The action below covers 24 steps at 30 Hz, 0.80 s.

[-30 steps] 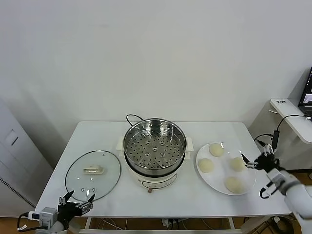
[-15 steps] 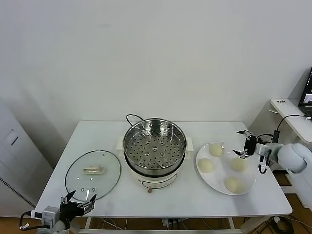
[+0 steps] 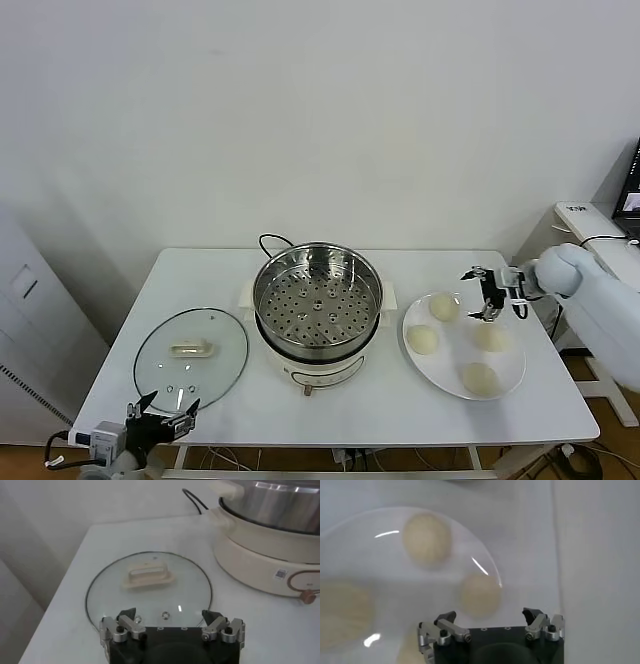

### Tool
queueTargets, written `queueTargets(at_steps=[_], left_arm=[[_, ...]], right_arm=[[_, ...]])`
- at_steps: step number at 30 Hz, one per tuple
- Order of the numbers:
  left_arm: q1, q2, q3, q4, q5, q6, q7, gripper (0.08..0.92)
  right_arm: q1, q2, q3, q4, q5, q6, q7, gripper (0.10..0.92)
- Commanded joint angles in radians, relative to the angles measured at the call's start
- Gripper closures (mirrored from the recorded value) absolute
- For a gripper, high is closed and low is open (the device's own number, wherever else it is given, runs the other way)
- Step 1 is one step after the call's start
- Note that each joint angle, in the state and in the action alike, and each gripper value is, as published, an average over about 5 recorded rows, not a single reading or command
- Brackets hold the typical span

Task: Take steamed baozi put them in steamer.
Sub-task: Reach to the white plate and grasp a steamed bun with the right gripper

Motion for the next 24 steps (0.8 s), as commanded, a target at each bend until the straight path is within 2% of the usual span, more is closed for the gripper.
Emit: queueTargets(at_steps=[1, 16, 19, 24], left_arm=[[-0.002, 0.0, 0.003, 0.001, 0.0, 0.001, 0.0, 0.177], [-0.015, 0.0, 0.021, 0.003, -0.003, 0.005, -0.001, 0.177], [-0.016, -0.001, 0.023, 0.002, -0.003, 0.005, -0.001, 0.177], [-0.012, -0.002, 0.02, 0.001, -0.003, 0.004, -0.001, 0.177]], right_arm=[[0.116, 0.139, -0.13, -0.177, -0.056, 0.03, -0.052, 0.203], [0.063, 0.224, -0.025, -0.283, -0.188, 0.039, -0.012, 0.208], [0.059, 0.226, -0.014, -0.281, -0.197, 0.034, -0.015, 0.25], [0.055, 0.224, -0.004, -0.275, -0.211, 0.034, -0.02, 0.389]])
